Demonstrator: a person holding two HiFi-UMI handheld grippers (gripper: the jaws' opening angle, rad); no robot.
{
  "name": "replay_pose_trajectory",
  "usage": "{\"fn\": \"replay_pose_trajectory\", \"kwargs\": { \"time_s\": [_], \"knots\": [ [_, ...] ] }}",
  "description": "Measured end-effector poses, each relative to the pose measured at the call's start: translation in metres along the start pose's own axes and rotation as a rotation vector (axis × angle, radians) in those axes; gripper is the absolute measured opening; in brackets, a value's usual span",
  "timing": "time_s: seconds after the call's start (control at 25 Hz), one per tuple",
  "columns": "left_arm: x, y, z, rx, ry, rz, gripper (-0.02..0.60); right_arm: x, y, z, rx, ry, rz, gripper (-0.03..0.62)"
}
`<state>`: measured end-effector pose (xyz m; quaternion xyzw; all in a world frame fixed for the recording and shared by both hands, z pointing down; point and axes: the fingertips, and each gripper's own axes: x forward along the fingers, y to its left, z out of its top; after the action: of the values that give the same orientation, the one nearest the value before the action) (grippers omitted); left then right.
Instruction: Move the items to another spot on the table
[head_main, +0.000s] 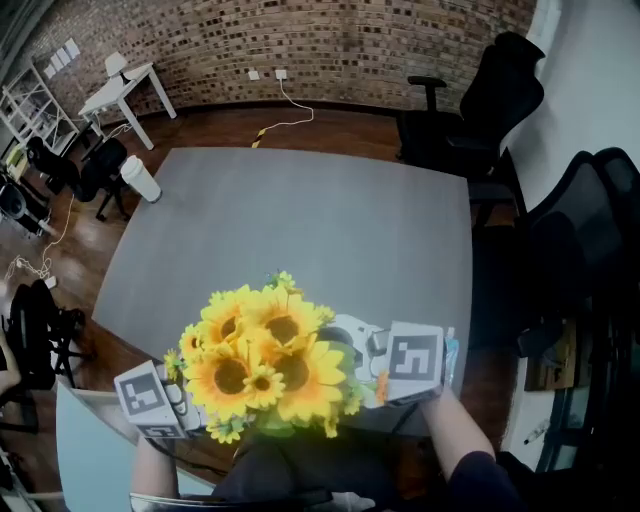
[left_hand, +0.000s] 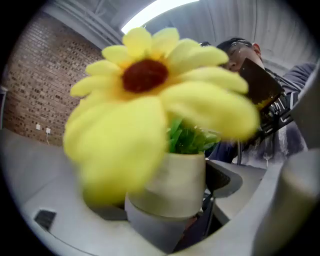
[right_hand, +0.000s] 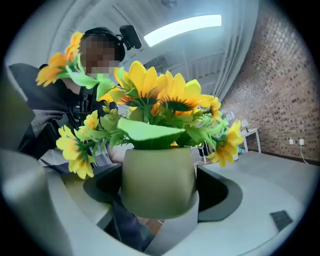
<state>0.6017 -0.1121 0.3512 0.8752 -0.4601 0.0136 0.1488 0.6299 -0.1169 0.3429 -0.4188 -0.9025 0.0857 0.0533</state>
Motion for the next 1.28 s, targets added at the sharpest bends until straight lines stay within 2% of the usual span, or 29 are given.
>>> {"fn": "replay_pose_trajectory", "kwargs": {
  "time_s": [0.08,0.24,0.4,0.48,0.56,0.6,0.64,0.72,0.8,1.04,1.16,1.28],
  "knots": [
    [0.0,0.003,-0.005,0.0,0.009,0.043,0.491,0.004,-0.003,-0.005,-0.019,0.02,0.04,0.468],
    [-0.003,0.009,-0.011,-0.016,-0.009,0.126,0.489,0.037,-0.006,-0.002,0.059,0.017,0.066,0.468],
    [-0.066,0.005,-0.015,-0.028,-0.051,0.181,0.489,0.082,-0.003,0.003,0.104,0.017,0.099,0.468],
    [-0.092,0.0,-0.014,-0.061,-0.067,0.178,0.489,0.101,-0.002,-0.001,0.027,0.043,0.149,0.468],
    [-0.109,0.001,-0.014,-0.083,-0.083,0.174,0.488,0.117,-0.003,-0.01,-0.148,0.095,0.231,0.469],
    [-0.118,0.004,-0.015,-0.085,-0.092,0.175,0.486,0.126,-0.005,-0.012,-0.2,0.114,0.255,0.468],
    [-0.128,0.007,-0.015,-0.083,-0.102,0.176,0.486,0.136,-0.007,-0.008,-0.182,0.117,0.249,0.468],
    [-0.156,0.018,-0.017,-0.062,-0.122,0.18,0.486,0.164,-0.012,0.006,-0.058,0.095,0.197,0.469],
    [-0.185,0.028,-0.021,-0.036,-0.147,0.181,0.486,0.192,-0.017,0.012,-0.019,0.101,0.175,0.469],
    [-0.256,0.054,-0.025,0.008,-0.219,0.182,0.485,0.258,-0.035,0.01,-0.04,0.185,0.151,0.469],
    [-0.292,0.066,-0.019,0.03,-0.239,0.21,0.485,0.293,-0.039,0.015,-0.079,0.196,0.196,0.469],
    [-0.326,0.077,-0.02,0.047,-0.243,0.256,0.485,0.329,-0.037,0.015,-0.16,0.235,0.269,0.469]
  ]
}}
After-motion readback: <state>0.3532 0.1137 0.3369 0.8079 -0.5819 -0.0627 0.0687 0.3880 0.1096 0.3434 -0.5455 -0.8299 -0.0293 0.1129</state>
